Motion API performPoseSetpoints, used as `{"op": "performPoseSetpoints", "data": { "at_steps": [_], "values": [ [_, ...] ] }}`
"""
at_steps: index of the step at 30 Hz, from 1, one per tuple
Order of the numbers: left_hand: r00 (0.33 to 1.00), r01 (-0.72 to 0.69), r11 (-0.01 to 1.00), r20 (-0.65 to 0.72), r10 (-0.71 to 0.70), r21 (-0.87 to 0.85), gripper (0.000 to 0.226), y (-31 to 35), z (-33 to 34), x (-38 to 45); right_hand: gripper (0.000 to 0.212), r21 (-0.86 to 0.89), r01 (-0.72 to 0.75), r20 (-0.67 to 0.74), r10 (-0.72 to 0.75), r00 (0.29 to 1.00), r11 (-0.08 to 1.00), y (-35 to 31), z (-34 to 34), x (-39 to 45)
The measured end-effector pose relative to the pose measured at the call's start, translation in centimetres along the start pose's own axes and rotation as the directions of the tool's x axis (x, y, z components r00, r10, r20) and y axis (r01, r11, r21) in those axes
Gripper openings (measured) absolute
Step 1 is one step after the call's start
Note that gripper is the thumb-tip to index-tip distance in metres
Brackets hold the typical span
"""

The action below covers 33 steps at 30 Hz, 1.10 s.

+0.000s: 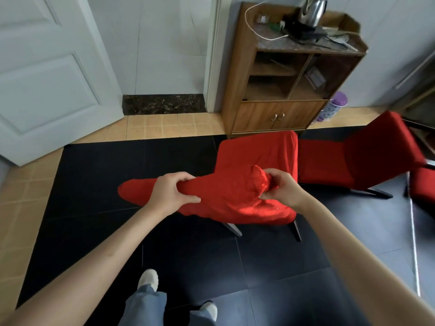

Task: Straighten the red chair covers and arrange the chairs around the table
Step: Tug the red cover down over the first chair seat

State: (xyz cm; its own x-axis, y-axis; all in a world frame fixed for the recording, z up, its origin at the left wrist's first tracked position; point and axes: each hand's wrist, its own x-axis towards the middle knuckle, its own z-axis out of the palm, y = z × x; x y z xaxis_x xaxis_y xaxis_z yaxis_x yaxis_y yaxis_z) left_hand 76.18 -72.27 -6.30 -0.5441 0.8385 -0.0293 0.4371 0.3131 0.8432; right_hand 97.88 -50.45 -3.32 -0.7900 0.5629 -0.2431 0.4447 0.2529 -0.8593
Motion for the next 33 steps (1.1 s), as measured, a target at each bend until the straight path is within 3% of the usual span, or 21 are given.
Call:
{"op": "performPoseSetpoints", "data": {
  "at_steps": [4,7,12,16,18,22,27,33],
  "values": [
    [0.999,-0.05,0.999,0.021,0.049,0.013,0.045,2.1,1.9,0.5,0.077,0.141,-0.019,0.081,0.007,0.997,0.99,-0.7,-2.5,-1.9],
    [0.997,-0.083,0.996,0.008,0.083,0.025,0.045,3.7,3.6,0.7,0.078,0.154,0.002,0.079,-0.014,0.997,0.988,-1.5,-4.0,-3.5],
    [0.986,-0.161,0.983,-0.033,0.164,0.087,0.053,6.7,7.0,0.8,0.064,0.06,0.048,-0.1,-0.042,0.994,0.997,-2.0,-5.5,-5.2],
    [0.971,-0.192,0.981,0.149,0.186,0.032,0.084,7.7,8.3,1.7,0.056,0.118,0.041,-0.262,-0.008,0.965,0.992,-0.4,-7.5,-6.8],
    [0.962,-0.23,0.961,0.187,0.201,0.154,0.092,6.6,7.9,1.8,0.055,0.125,0.044,-0.315,-0.003,0.949,0.991,0.4,-8.4,-7.7],
    [0.98,-0.195,0.898,0.123,0.159,0.395,0.073,3.2,6.0,1.9,0.057,0.02,0.053,-0.404,-0.04,0.914,0.998,0.9,-9.9,-9.1],
    [0.977,-0.187,0.922,0.165,0.137,0.339,0.054,3.3,5.7,3.6,0.083,-0.393,-0.103,-0.385,-0.062,0.921,0.914,1.2,-9.6,-9.7],
    [0.97,-0.216,0.899,0.193,0.151,0.38,0.04,4.5,5.1,5.8,0.068,-0.393,-0.084,-0.509,-0.141,0.849,0.916,1.8,-9.2,-10.0]
  ]
}}
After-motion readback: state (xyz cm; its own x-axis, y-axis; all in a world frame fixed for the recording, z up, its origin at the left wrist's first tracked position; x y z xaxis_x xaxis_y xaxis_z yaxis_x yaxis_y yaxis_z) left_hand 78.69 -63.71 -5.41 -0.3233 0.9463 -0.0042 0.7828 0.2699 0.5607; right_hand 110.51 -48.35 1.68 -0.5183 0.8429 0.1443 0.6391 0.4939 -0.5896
